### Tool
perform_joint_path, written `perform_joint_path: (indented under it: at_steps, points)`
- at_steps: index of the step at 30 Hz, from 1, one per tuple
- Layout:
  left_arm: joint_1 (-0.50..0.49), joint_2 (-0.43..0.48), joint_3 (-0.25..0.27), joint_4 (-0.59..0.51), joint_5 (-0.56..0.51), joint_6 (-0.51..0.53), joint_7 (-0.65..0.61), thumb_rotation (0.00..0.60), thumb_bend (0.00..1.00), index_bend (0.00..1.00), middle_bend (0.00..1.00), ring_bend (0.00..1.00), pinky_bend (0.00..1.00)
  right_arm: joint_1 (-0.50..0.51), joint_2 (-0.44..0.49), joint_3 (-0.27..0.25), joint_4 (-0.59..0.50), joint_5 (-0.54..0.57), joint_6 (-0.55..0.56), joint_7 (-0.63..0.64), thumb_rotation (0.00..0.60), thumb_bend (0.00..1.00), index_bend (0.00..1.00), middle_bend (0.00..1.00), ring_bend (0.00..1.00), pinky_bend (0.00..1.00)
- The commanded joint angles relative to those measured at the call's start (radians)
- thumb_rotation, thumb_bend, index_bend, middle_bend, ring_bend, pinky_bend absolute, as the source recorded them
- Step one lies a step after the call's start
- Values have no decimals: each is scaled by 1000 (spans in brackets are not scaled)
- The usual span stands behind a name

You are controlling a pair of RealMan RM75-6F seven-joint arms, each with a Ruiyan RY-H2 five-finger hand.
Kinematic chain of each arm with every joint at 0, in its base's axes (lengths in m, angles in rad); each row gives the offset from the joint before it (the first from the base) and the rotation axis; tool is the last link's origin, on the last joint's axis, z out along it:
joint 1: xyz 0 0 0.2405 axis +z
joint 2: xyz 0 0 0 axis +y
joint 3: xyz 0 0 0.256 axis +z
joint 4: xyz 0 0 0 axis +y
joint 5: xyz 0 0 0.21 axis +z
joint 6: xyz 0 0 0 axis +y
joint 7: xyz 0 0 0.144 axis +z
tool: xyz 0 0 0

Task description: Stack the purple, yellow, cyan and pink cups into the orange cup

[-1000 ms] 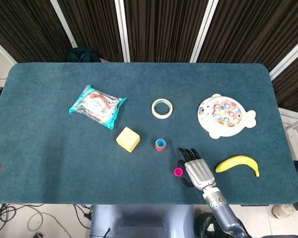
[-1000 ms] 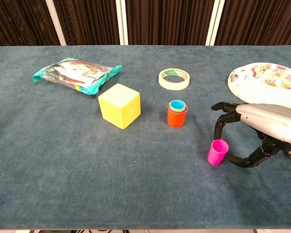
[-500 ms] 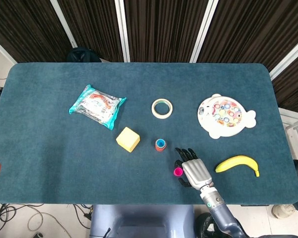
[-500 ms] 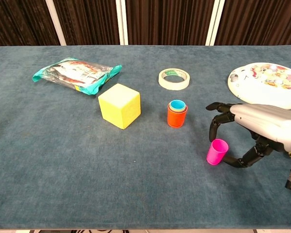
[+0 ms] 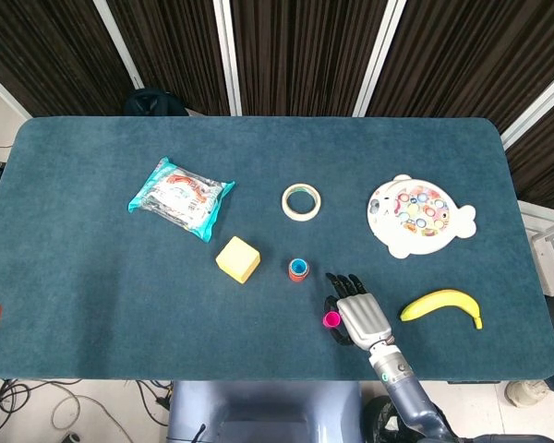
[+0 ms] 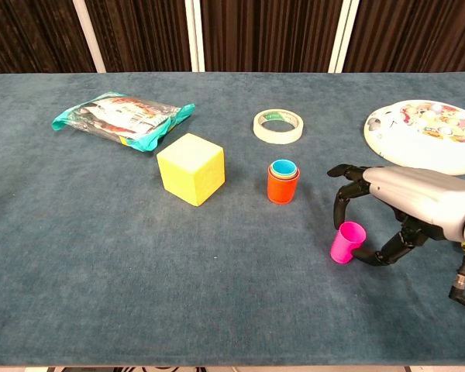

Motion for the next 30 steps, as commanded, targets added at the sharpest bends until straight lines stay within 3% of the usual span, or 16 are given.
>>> perform_joint_path:
  at_steps: [1, 17, 22, 30]
  points:
    - [0, 0, 0, 0, 1, 0, 0, 600, 273, 36, 31, 0, 0, 0, 1, 3, -1, 1, -1, 0, 600, 398, 464, 0, 70, 66]
    - [0, 0, 0, 0, 1, 0, -1, 600, 273, 36, 31, 0, 0, 7, 8, 29, -23, 2, -9, 1, 600, 398, 512, 0, 75, 71]
    - [0, 0, 0, -1, 1, 0, -4, 600, 273, 36, 31, 0, 0, 33, 52, 85, -75, 42, -33, 7, 600, 398, 512, 0, 75, 71]
    - [0, 1, -1, -3, 0, 0, -6, 600, 273, 36, 31, 0, 0, 125, 166, 242, -177, 208, -105, -2, 600, 399, 512, 0, 75, 71]
